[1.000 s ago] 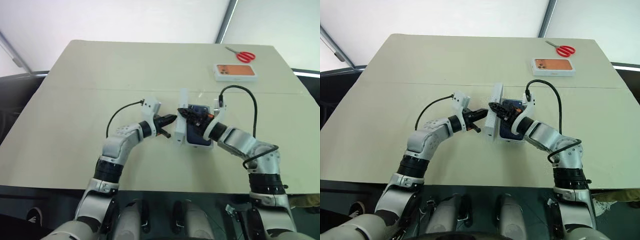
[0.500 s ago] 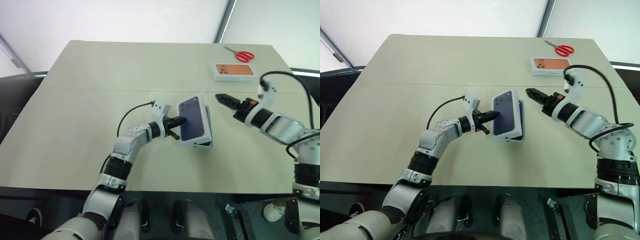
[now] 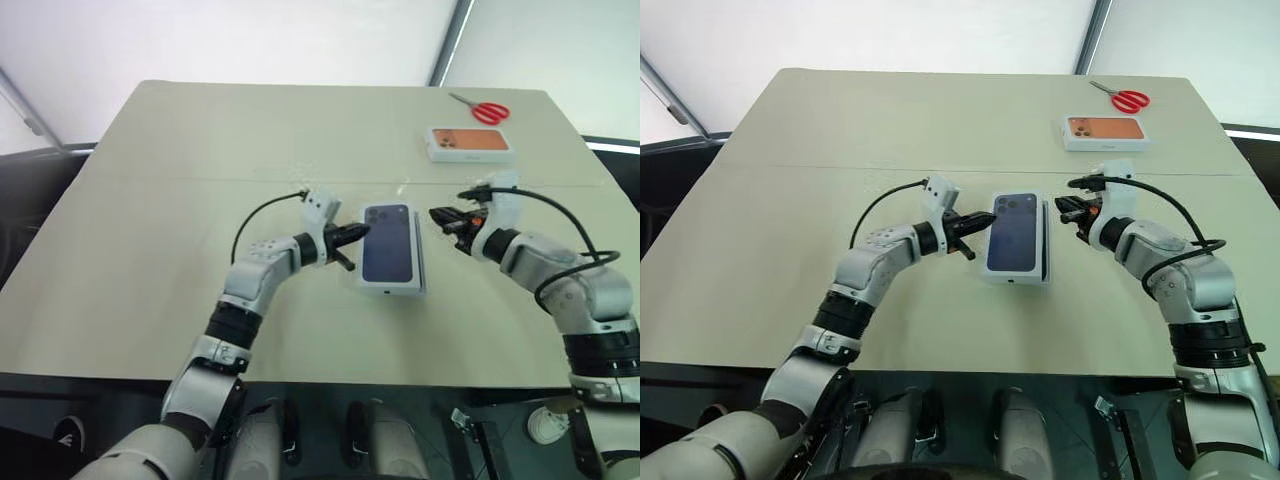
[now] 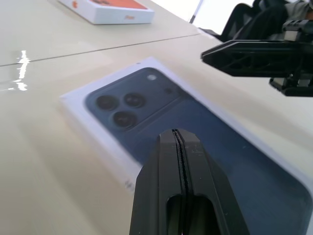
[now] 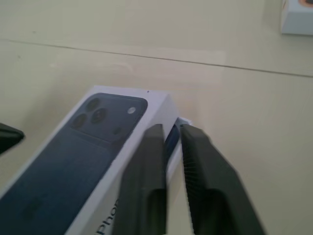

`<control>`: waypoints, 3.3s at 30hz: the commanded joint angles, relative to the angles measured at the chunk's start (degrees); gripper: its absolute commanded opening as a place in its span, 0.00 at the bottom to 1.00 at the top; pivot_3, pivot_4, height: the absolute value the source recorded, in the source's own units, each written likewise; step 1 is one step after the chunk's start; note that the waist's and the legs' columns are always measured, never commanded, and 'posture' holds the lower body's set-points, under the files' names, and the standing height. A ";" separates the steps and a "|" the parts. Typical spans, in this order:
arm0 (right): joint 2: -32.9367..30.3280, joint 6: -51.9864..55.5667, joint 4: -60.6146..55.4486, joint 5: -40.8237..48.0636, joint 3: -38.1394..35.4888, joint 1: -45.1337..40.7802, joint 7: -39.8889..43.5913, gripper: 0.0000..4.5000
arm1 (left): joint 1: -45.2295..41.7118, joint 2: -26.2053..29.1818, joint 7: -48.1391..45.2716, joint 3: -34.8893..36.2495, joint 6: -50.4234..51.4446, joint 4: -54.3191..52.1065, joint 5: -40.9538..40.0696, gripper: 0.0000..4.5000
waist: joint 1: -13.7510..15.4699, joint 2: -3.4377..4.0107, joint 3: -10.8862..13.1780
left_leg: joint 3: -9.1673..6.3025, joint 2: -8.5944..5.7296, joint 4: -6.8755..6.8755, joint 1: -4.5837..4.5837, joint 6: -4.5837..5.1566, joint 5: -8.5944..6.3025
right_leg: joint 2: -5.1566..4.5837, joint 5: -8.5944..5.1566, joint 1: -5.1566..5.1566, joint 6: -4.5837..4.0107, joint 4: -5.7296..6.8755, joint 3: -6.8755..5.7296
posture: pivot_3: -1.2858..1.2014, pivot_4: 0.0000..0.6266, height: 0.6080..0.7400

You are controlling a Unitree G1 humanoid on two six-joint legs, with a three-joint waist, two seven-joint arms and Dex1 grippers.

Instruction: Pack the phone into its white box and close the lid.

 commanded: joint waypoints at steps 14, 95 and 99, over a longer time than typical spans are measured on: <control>-3.53 -8.79 -4.55 -21.81 6.58 3.14 12.65 0.01 | -1.33 -0.79 -1.77 -5.73 0.54 2.82 6.17 0.00 | 0.97 0.00 0.00 | 0.00 0.00 0.05 0.01 -0.02 0.01 | -0.01 0.00 0.01 0.00 0.01 -0.01 | 0.52 0.24 0.98; -0.07 -6.88 -2.94 -34.36 1.72 2.44 14.13 0.01 | -13.37 -8.49 6.82 1.60 -8.73 19.50 8.77 0.00 | 1.15 0.00 0.00 | -0.03 0.06 0.54 -0.04 0.03 -0.02 | 0.01 0.00 0.06 0.00 0.25 -0.03 | 0.52 0.24 0.98; -0.31 -7.21 -3.04 -34.99 2.53 2.42 14.11 0.01 | -13.06 -8.23 6.41 0.78 -8.89 20.04 9.78 0.00 | 1.17 0.00 0.00 | -0.04 0.06 0.59 -0.07 0.07 -0.04 | 0.01 0.00 0.06 0.00 0.26 -0.03 | 0.52 0.24 0.98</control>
